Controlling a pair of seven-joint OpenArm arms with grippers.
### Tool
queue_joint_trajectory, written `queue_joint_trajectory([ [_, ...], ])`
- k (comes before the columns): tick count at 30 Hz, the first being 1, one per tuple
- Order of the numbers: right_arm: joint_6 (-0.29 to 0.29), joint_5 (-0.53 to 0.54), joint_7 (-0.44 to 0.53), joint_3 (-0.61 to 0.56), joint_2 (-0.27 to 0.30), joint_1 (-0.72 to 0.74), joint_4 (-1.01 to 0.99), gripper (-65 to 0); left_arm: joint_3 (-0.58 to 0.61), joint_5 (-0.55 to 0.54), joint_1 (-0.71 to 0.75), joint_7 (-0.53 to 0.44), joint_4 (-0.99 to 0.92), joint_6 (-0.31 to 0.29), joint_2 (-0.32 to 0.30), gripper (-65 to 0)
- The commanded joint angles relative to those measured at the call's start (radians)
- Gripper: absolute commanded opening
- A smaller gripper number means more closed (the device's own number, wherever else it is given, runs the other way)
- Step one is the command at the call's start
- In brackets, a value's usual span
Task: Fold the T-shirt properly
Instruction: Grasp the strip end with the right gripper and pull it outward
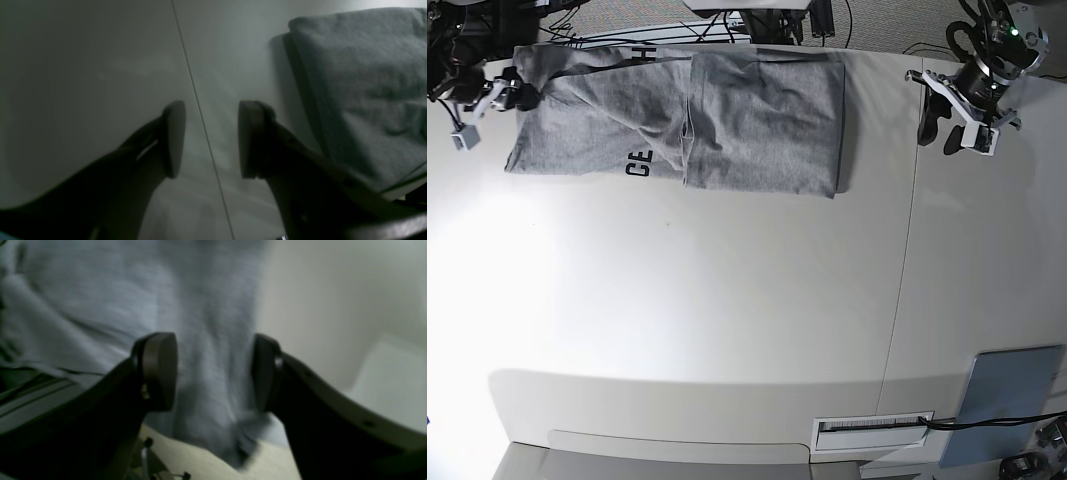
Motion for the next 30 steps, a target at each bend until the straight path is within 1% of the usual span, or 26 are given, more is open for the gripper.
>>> queue_joint_trajectory([
  [1, -0.003, -0.034, -0.075, -0.019, -0.002, -0.011, -0.009, -30.4, -0.006, -0.018, 0.002, -0.016, 0.017, -0.003, -0.008, -39.4],
  [4, 0.010, 0.010, -0.093, -0.024, -0.002, -0.011, -0.009, -30.5, -0.006, -0.018, 0.002, -0.016, 0.017, -0.003, -0.008, -39.4],
  [7, 0.011, 0.019, -0.092, -0.024, -0.002, -0.011, -0.009, -30.8, -0.006, -0.018, 0.002, -0.016, 0.017, -0.003, -0.008, -39.4],
  [8, 0.013, 0.019, -0.090, -0.024, -0.002, -0.011, -0.009, -33.3, -0.006, -0.018, 0.002, -0.016, 0.017, -0.003, -0.008, -39.4],
  [12, 0.052, 0.019, -0.066, -0.024, -0.002, -0.011, -0.009, -54.3, -0.006, -0.018, 0.002, -0.016, 0.017, -0.003, -0.008, -39.4],
  [13, 0.061, 0.019, -0.051, -0.024, -0.002, -0.011, -0.009, -58.4, -0.006, -0.018, 0.002, -0.016, 0.017, -0.003, -0.008, -39.4],
  [15, 0.068, 0.018, -0.010, -0.023, -0.002, -0.010, -0.009, -64.1, -0.006, -0.018, 0.002, -0.015, 0.017, -0.003, -0.008, -39.4],
  [18, 0.068, -0.024, 0.058, -0.008, -0.002, 0.008, -0.009, -65.0, -0.006, -0.017, 0.002, -0.015, 0.017, -0.003, -0.008, -39.4],
  [20, 0.068, -0.058, 0.123, 0.030, -0.002, 0.023, -0.009, -65.0, -0.006, -0.018, 0.001, -0.001, 0.017, -0.003, -0.008, -39.4],
  [22, 0.068, -0.069, 0.144, 0.083, -0.002, 0.045, -0.009, -65.0, -0.006, -0.017, 0.002, 0.016, 0.017, -0.003, -0.008, -39.4],
  [26, 0.068, -0.068, 0.088, 0.181, -0.001, 0.104, -0.009, -65.0, -0.006, -0.018, 0.001, 0.029, 0.017, -0.003, -0.008, -39.4],
  [30, 0.068, -0.060, -0.001, 0.207, 0.000, 0.136, 0.010, -65.0, -0.006, -0.018, 0.002, 0.029, 0.017, -0.003, -0.008, -39.4],
])
